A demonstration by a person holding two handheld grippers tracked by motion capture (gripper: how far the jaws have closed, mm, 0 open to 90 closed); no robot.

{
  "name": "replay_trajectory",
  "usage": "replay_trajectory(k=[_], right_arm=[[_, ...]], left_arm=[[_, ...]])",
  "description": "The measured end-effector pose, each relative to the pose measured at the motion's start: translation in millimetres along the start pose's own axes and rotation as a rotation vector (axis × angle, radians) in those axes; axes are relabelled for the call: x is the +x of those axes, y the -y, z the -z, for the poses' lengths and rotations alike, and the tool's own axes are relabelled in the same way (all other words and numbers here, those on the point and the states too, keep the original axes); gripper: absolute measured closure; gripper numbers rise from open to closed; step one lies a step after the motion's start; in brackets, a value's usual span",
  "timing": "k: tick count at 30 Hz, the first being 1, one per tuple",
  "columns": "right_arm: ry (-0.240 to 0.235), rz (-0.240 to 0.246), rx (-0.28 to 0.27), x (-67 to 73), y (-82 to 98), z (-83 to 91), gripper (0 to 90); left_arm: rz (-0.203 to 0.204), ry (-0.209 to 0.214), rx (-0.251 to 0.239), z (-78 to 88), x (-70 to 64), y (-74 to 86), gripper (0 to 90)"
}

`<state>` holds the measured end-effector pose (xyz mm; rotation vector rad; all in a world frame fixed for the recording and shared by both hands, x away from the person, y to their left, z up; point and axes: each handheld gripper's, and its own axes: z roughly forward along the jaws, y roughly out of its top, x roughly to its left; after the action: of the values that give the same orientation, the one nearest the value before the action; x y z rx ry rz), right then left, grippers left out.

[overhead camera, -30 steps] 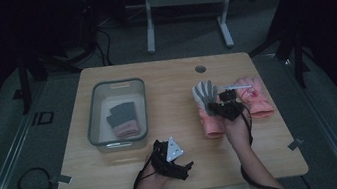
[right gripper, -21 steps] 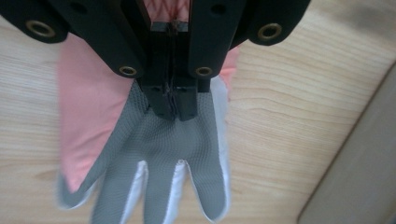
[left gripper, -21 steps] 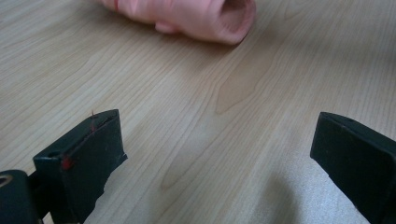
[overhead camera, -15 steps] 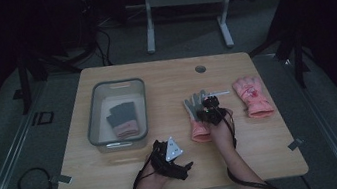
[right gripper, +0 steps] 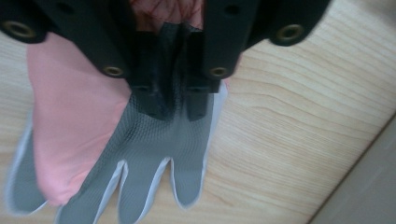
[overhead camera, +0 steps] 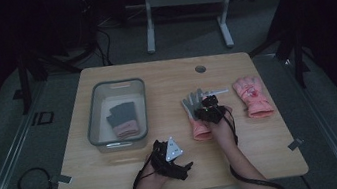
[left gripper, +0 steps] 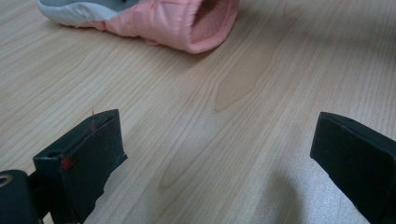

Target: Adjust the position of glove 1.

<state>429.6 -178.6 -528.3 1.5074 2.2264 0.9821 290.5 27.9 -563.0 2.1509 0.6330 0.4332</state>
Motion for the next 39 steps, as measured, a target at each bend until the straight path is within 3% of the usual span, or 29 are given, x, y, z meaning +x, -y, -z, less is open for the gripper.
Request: replay_trajectory(k=[4, 6, 8, 9, 10, 11, 13, 15, 16, 18, 22, 26, 34, 39], right_arm=[[-0.001, 0.035, -0.054, -5.1, -3.7, 21.8, 69.2], [-0.007, 0.041, -0.088, -16.4, -6.5, 37.6, 68.0], [0.015, 0.050, -0.112, -31.3, -9.4, 53.3, 67.2], [0.015, 0.050, -0.112, -31.3, -9.4, 53.3, 67.2], [0.021, 0.058, -0.127, -40.2, -10.7, 60.4, 67.1], [0.069, 0.065, -0.134, -60.0, -13.1, 72.1, 67.0], [0.094, 0.072, -0.149, -82.1, -14.8, 82.0, 67.0], [0.144, 0.078, -0.150, -103.9, -16.0, 90.0, 67.0], [0.144, 0.078, -0.150, -103.9, -16.0, 90.0, 67.0], [0.193, 0.102, -0.146, -130.2, -16.7, 95.5, 66.7], [0.249, 0.111, -0.094, -165.3, -17.0, 95.1, 64.8], [0.274, 0.126, -0.056, -185.3, -15.5, 86.9, 61.6], [0.257, 0.138, 0.016, -198.2, -9.2, 57.3, 57.7], [0.262, 0.124, 0.034, -200.5, -5.5, 46.7, 66.9]], left_arm=[[0.009, 0.005, -0.002, 0.0, 0.8, 0.3, 2.3], [0.013, 0.005, -0.002, -0.1, 0.9, 0.5, 2.3], [0.015, 0.005, -0.003, -0.4, 1.0, 0.3, 2.3], [0.015, 0.005, -0.003, -0.4, 1.0, 0.3, 2.3], [0.019, 0.005, -0.005, -0.3, 1.1, 0.3, 2.3], [0.019, 0.006, -0.005, -0.3, 1.2, 0.3, 2.3], [0.018, 0.003, -0.004, -0.4, 1.1, 0.3, 2.3], [0.018, 0.006, -0.006, -0.2, 1.0, 0.4, 2.3], [0.018, 0.006, -0.006, -0.2, 1.0, 0.4, 2.3], [0.020, 0.006, -0.004, -0.4, 1.1, 0.4, 2.3], [0.029, 0.006, -0.009, -0.5, 2.0, 0.5, 2.3], [0.025, 0.002, -0.004, -0.8, 1.9, 0.6, 2.3], [0.020, -0.002, 0.003, -1.5, 1.7, 0.4, 2.4], [0.020, 0.000, 0.002, -1.5, 1.4, 0.7, 2.3]])
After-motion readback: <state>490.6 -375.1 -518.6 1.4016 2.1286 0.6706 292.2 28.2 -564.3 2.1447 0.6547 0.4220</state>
